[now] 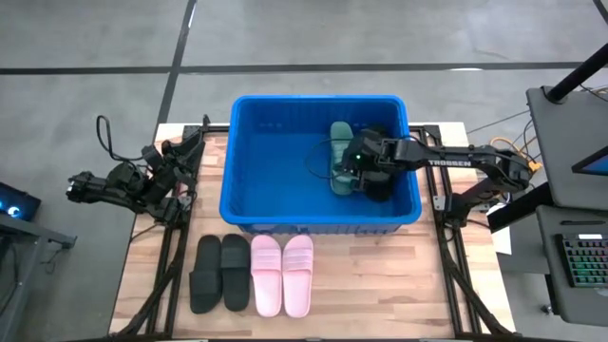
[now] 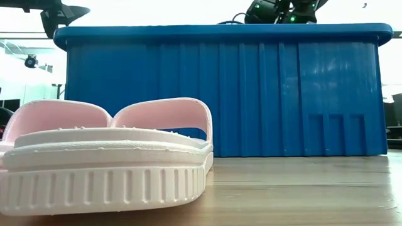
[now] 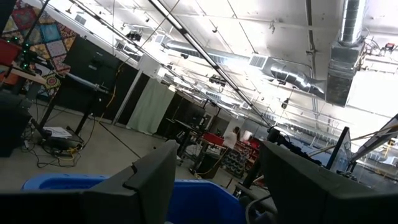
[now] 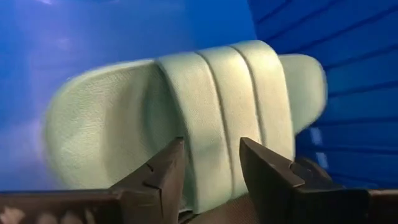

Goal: Pick and place slides into bin
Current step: Put the green slide into the bin, then put the pink slide into the bin

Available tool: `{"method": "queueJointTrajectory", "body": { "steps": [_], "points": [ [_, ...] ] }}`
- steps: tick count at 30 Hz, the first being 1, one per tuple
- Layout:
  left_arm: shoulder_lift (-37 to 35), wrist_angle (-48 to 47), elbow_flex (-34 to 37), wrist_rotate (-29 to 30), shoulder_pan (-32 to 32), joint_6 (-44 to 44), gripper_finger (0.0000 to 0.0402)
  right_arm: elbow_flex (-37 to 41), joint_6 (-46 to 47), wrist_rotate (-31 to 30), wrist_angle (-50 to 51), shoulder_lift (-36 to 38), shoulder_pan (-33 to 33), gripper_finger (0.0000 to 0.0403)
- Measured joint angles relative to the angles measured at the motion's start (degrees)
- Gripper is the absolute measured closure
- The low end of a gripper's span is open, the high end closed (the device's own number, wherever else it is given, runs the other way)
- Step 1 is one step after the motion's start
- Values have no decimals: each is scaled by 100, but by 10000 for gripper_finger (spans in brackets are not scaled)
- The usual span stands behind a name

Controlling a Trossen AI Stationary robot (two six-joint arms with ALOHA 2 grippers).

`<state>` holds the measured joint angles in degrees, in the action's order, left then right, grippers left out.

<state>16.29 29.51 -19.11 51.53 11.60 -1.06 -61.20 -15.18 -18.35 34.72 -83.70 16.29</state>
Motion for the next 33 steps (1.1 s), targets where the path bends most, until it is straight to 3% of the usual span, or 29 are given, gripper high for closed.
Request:
{"method": "queueJointTrajectory", "body": {
  "steps": [9,25,30,33],
  "points": [
    [0,0,1,-1,1,0,185,-428,233,228,237,2,-9,239],
    [0,-2,0,-3,0,0,185,-2172,983,371,414,356,-503,239],
    [0,-3,0,-51,1,0,185,-2801,1677,1173,363,385,-853,239],
    [0,-3,0,-51,0,0,185,-3068,2070,1277,368,352,-1224,240]
  ]
}}
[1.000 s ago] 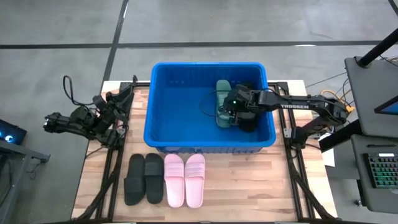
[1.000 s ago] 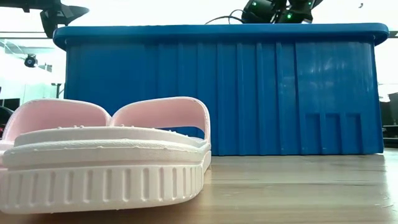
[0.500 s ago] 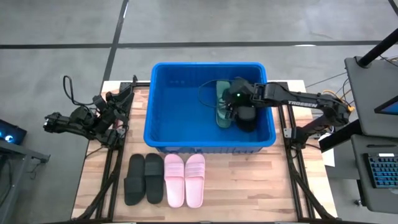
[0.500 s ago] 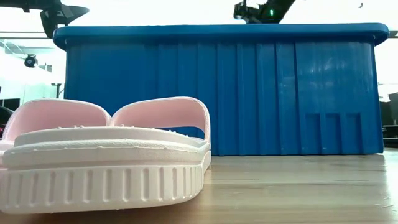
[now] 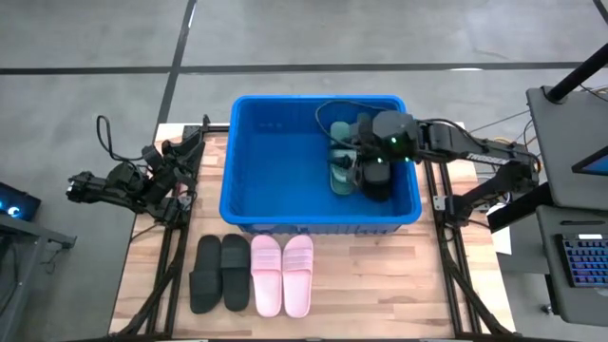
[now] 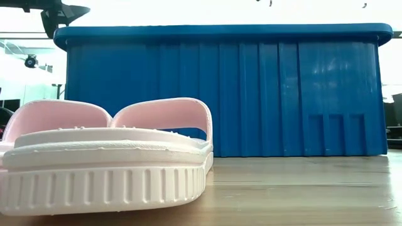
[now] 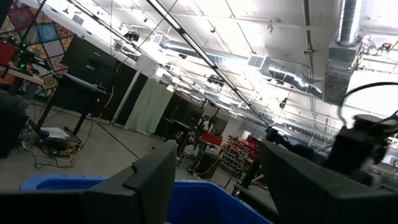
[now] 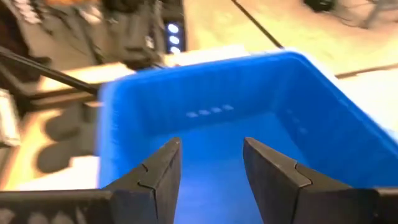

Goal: Pick and place slides into bin
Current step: Put the pink slide into the bin

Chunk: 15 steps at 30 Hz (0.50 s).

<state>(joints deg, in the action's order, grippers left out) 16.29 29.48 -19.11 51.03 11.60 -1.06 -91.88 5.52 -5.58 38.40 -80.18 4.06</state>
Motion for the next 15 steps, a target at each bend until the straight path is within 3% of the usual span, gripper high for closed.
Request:
{"method": "queueJointTrajectory", "body": {
  "steps": [7,15],
  "points": [
    [2,-1,-1,0,1,0,185,-334,362,-280,-332,-162,-1304,254],
    [9,-46,-1,-6,-1,-2,185,-784,-352,-1778,-713,-898,-2838,259]
  ]
}}
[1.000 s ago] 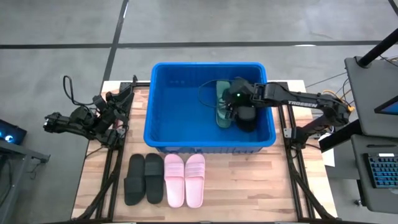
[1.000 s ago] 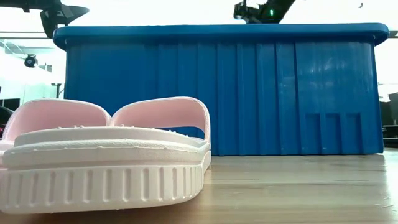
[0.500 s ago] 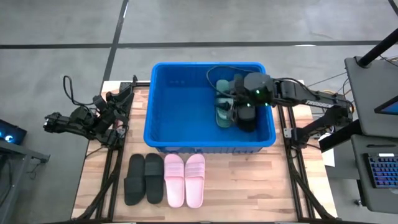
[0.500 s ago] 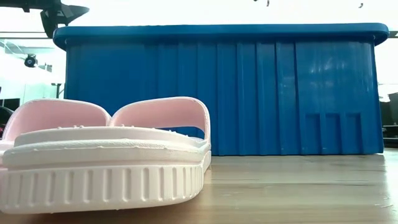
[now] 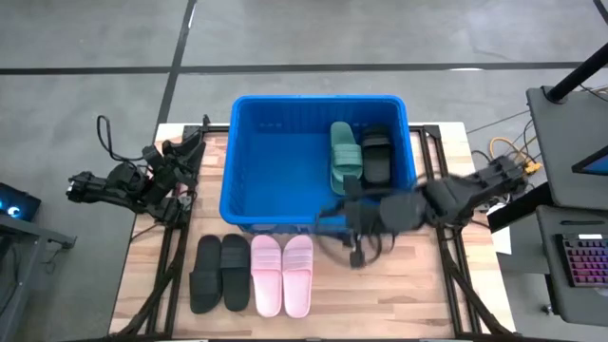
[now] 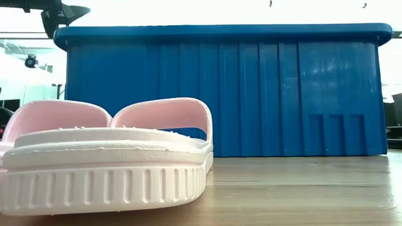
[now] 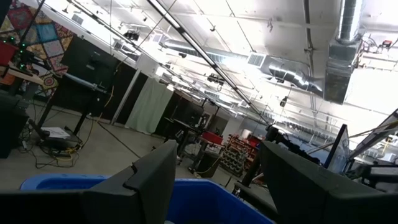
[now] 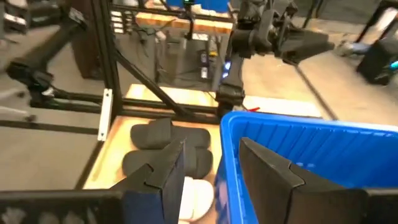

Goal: Pick and place slides into bin
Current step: Put the pink slide into the bin

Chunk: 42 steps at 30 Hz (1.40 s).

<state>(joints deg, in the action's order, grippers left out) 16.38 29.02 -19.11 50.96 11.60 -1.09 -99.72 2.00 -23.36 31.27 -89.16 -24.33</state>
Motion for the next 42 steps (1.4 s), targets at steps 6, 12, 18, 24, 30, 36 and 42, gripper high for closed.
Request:
{"method": "queueJointTrajectory", "body": {
  "steps": [6,12,18,24,30,36,42],
  "points": [
    [-2,-10,0,0,0,0,185,-339,31,-537,217,-694,-420,251],
    [0,-32,0,0,1,0,185,-967,592,-384,1071,-1517,-469,203],
    [2,-119,0,0,0,-6,185,-1650,958,387,2186,-2418,-471,194],
    [0,-119,1,0,1,-6,185,-2035,974,732,2821,-3172,-470,205],
    [-2,-119,1,0,1,-4,185,-2195,762,713,2869,-3828,-464,209],
    [-4,-119,2,0,2,-4,185,-2199,856,457,2852,-4301,-416,213],
    [-7,-119,1,0,1,-3,185,-2197,664,-133,2805,-4482,-373,223]
  ]
}}
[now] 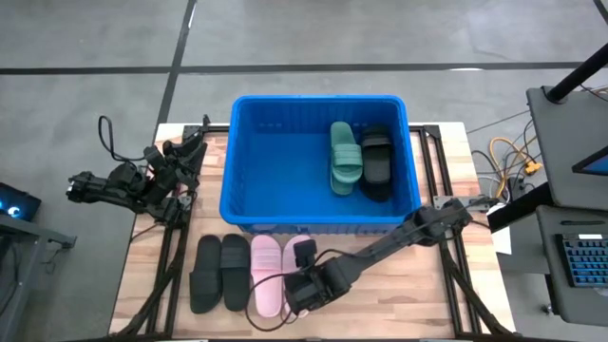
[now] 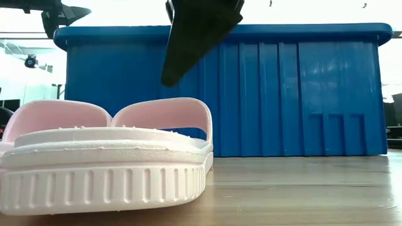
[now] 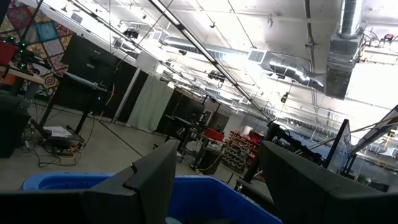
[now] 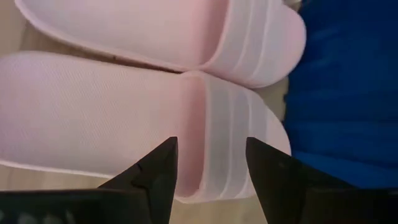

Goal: Pick and place slides into bin
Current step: Put the pink slide into the bin

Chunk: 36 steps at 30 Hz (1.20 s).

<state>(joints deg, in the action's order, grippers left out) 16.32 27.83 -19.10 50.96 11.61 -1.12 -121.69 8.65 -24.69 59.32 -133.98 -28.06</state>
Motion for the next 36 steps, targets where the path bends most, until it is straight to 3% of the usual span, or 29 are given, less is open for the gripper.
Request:
{"method": "queueJointTrajectory", "body": {
  "steps": [6,12,18,22,30,36],
  "points": [
    [0,0,0,0,0,1,185,0,-202,108,-14,-150,86,225],
    [0,0,-1,0,-1,1,185,2,-362,-332,-10,-267,174,229],
    [-1,1,0,1,0,1,185,26,-558,87,-3,-299,276,231],
    [-2,0,-1,0,1,1,185,33,-481,-217,14,-299,289,238],
    [0,4,1,0,-1,4,185,183,-277,-396,-12,-299,335,293],
    [0,8,-1,1,-1,4,185,223,-64,-251,28,-299,340,366]
  ]
}}
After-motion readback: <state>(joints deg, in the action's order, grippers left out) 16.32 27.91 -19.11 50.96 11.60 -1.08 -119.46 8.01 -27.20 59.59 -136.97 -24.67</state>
